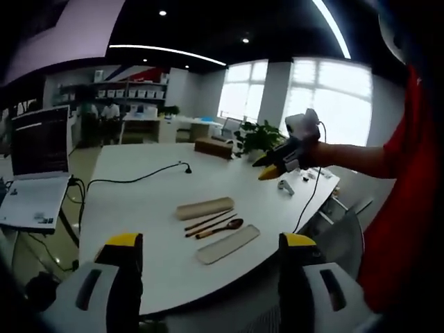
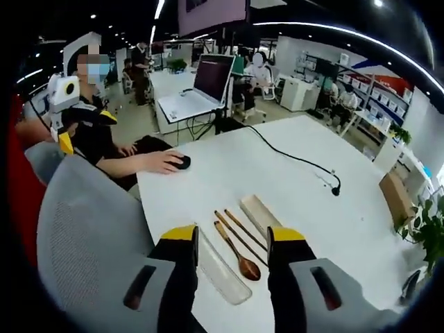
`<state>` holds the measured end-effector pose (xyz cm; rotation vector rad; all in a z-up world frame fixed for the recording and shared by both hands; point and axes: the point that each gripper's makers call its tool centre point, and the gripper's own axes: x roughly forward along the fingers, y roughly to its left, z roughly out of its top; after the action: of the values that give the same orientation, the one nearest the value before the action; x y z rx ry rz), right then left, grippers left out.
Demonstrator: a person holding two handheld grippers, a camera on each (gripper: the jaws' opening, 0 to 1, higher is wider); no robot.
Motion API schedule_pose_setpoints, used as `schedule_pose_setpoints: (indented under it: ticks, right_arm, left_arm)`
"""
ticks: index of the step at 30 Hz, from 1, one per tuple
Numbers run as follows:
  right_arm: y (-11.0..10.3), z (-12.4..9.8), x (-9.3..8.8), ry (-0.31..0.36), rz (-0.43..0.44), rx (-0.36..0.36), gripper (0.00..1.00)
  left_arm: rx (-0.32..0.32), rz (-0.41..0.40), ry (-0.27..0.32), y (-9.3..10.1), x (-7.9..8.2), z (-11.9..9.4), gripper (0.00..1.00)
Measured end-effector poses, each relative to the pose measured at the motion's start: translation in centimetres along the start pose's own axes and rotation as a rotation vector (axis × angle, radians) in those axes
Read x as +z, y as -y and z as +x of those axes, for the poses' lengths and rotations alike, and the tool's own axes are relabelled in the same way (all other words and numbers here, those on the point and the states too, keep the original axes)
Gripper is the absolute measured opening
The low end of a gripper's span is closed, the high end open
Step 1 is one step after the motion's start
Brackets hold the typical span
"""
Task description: Arrange the utensils inside the cutlery case until each visible utensil rests in its matching compartment.
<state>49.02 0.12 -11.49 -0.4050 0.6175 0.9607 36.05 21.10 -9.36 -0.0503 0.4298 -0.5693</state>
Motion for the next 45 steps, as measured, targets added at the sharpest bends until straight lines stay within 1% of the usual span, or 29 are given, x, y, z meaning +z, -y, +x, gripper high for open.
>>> schedule_pose_setpoints:
  ticks: [1, 3, 5, 6, 7, 9, 10, 11, 14, 21, 23, 25, 27, 31, 33, 36, 37, 40, 42, 44, 45]
  right_arm:
    - [-0.1, 0.1, 0.1, -0.002, -0.011, 0.003, 0.41]
    - [0.1, 0.5, 0.1, -0.02, -0.054, -0.001, 0.4]
    - [0.7, 0.9, -0.8, -0.079, -0.112, -0.014, 0.33]
    - [0.9, 1.4, -1.2, -0.104, -0.16, -0.014, 0.31]
    - [0.9, 1.7, -1.3, -0.109, -0.18, -0.007, 0.3]
    - [0.2, 2.4, -1.5, -0.122, -0.158, 0.043, 0.33]
    - [-0.2, 2.7, -1.2, -0.115, -0.156, 0.07, 0.34]
    - [-0.3, 2.8, -1.0, -0.115, -0.16, 0.074, 0.33]
    - [0.0, 3.2, -0.8, -0.142, -0.227, 0.067, 0.32]
    - [0.8, 3.4, -0.6, -0.186, -0.268, 0.072, 0.3]
    - [1.0, 3.4, -0.6, -0.193, -0.274, 0.081, 0.33]
    - [0.8, 3.4, -0.7, -0.207, -0.266, 0.106, 0.4]
    - [0.6, 3.4, -0.2, -0.183, -0.252, 0.116, 0.43]
    - [0.6, 3.8, 0.0, -0.192, -0.244, 0.135, 0.42]
    - [0.8, 3.9, 0.1, -0.209, -0.247, 0.142, 0.39]
    - [1.3, 4.1, 0.4, -0.206, -0.299, 0.134, 0.33]
    - [1.3, 4.1, 0.3, -0.207, -0.293, 0.138, 0.34]
    - [0.5, 4.6, 0.1, -0.205, -0.238, 0.193, 0.39]
    - [0.7, 4.9, -0.2, -0.212, -0.246, 0.183, 0.37]
    - [0.8, 5.0, -0.8, -0.241, -0.299, 0.181, 0.37]
    - [0.9, 5.2, -0.8, -0.242, -0.306, 0.174, 0.36]
  left_arm:
    - [0.002, 0.0, 0.001, 0.0, 0.0, -0.1, 0.83]
    - [0.007, 0.001, -0.01, 0.1, -0.1, -0.1, 0.83]
    - [0.024, 0.023, -0.015, 0.0, -0.1, -0.2, 0.83]
    - [0.027, 0.023, -0.015, 0.1, -0.1, -0.3, 0.83]
    - [0.03, 0.021, -0.013, 0.0, -0.1, -0.3, 0.83]
    - [0.036, 0.007, -0.006, 0.1, -0.1, -0.3, 0.83]
    - [0.036, 0.005, -0.006, 0.1, -0.2, -0.3, 0.83]
    - [0.037, 0.006, -0.005, 0.2, -0.2, -0.4, 0.83]
    - [0.036, 0.012, -0.007, 0.3, -0.2, -0.6, 0.83]
    - [0.056, 0.007, 0.007, 0.0, -0.2, -1.2, 0.83]
    - [0.053, 0.008, 0.006, 0.1, -0.3, -1.2, 0.83]
    - [0.051, 0.007, 0.002, 0.3, -0.5, -1.2, 0.83]
    - [0.05, 0.001, 0.003, 0.4, -0.6, -1.2, 0.83]
    - [0.04, 0.004, -0.003, 0.6, -0.6, -1.1, 0.82]
    - [0.04, 0.011, -0.006, 0.6, -0.6, -1.0, 0.82]
    - [0.039, 0.012, 0.0, 0.7, -0.5, -1.0, 0.82]
    - [0.041, 0.012, -0.004, 0.7, -0.5, -1.0, 0.82]
    - [0.043, 0.008, 0.0, 0.7, -0.5, -1.1, 0.82]
    - [0.046, 0.008, -0.002, 0.7, -0.6, -1.1, 0.82]
    - [0.049, 0.008, -0.003, 0.6, -0.5, -1.2, 0.82]
    - [0.048, 0.008, -0.005, 0.6, -0.5, -1.3, 0.82]
